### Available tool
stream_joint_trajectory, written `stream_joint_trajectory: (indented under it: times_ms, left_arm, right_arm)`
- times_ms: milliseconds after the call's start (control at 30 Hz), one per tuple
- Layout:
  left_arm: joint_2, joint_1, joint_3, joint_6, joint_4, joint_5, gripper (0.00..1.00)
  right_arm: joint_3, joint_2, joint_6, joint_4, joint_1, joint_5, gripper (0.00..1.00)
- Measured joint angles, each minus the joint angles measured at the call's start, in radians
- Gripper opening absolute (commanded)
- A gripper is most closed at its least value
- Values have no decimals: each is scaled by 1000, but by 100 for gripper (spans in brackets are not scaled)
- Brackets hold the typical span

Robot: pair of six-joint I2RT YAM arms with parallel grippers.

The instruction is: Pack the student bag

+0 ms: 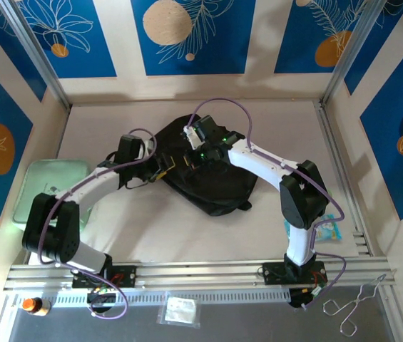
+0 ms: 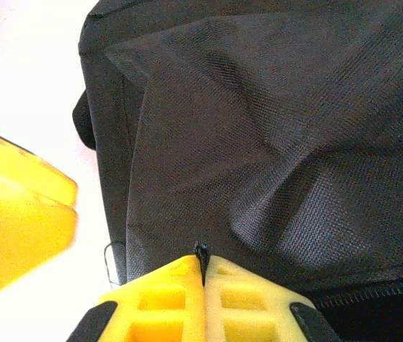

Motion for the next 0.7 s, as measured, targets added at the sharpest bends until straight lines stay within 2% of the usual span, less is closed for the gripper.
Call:
stream_joint_trajectory:
  times_ms: [233,467,700]
  left_arm:
    - [93,-37,0,-57,72,29,31]
    - [125,-44,8,-77,102,37,0]
    - [137,-44,10,-72,107,37,0]
  right_arm:
    - [-12,0,21,8,-8,-18,0]
    - [-34,-6,40,19,-13,-10,0]
    - [-52,-11,119,18,-71,56,0]
